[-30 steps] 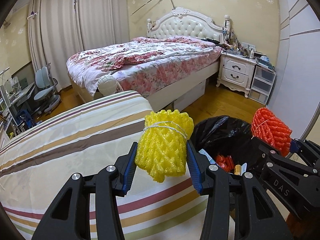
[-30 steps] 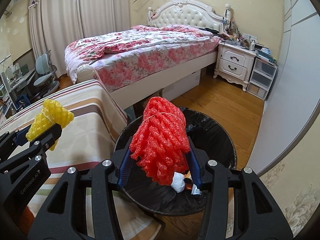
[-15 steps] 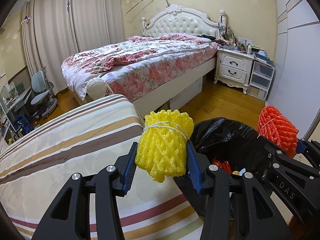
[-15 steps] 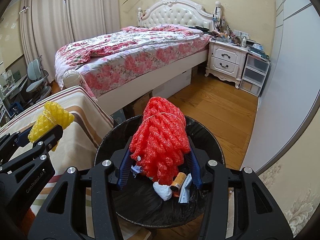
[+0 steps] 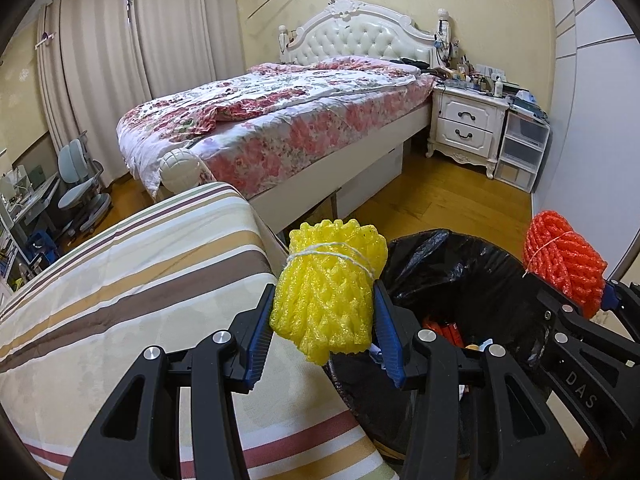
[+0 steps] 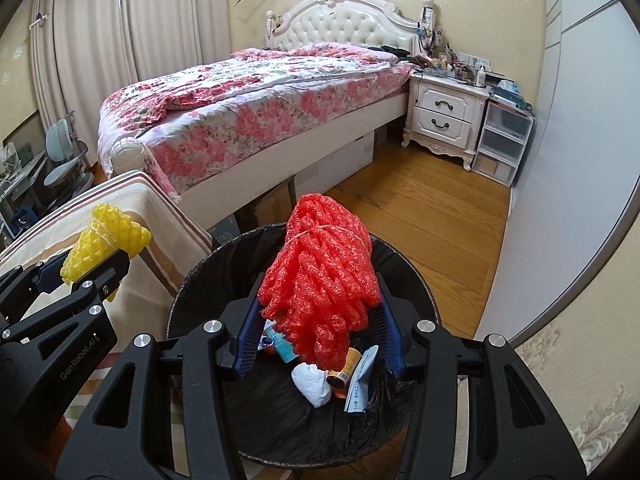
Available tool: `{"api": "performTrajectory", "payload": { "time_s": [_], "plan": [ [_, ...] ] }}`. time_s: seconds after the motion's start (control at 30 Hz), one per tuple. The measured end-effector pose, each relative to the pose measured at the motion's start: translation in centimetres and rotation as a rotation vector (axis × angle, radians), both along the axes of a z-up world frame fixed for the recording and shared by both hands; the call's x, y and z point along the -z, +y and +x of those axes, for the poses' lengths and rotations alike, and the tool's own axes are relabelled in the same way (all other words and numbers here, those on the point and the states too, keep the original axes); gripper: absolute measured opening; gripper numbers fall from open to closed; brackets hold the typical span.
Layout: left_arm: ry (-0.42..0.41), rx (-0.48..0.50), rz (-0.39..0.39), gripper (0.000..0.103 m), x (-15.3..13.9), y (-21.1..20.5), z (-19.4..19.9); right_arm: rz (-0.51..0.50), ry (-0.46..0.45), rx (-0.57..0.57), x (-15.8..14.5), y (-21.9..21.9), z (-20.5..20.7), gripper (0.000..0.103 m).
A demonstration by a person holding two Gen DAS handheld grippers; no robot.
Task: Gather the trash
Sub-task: 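Open the left tool to drop the yellow net while the right drops the red net into the bin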
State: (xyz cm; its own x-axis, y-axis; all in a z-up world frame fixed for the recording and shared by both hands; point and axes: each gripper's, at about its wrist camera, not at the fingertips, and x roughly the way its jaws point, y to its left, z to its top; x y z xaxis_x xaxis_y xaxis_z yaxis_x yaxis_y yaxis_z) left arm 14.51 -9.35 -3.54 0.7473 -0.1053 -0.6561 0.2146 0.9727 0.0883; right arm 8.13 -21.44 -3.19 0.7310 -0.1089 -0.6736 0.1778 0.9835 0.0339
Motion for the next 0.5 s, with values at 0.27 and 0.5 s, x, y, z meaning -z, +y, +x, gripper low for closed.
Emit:
{"api": "performTrajectory", "payload": {
  "time_s": [0.27,0.5],
  "plan": [
    [0.008,0.030,0.005,0.048,0.3,-1.1,0.3,0.000,0.004,0.016,0.5,-0.6,0.2,0.050],
    [-0.004,0.016,0.004,0.070,0.3,-1.0,0.5,-0.008,0.002,0.036,0.7,-1.1,0.3,0.064]
  ]
}}
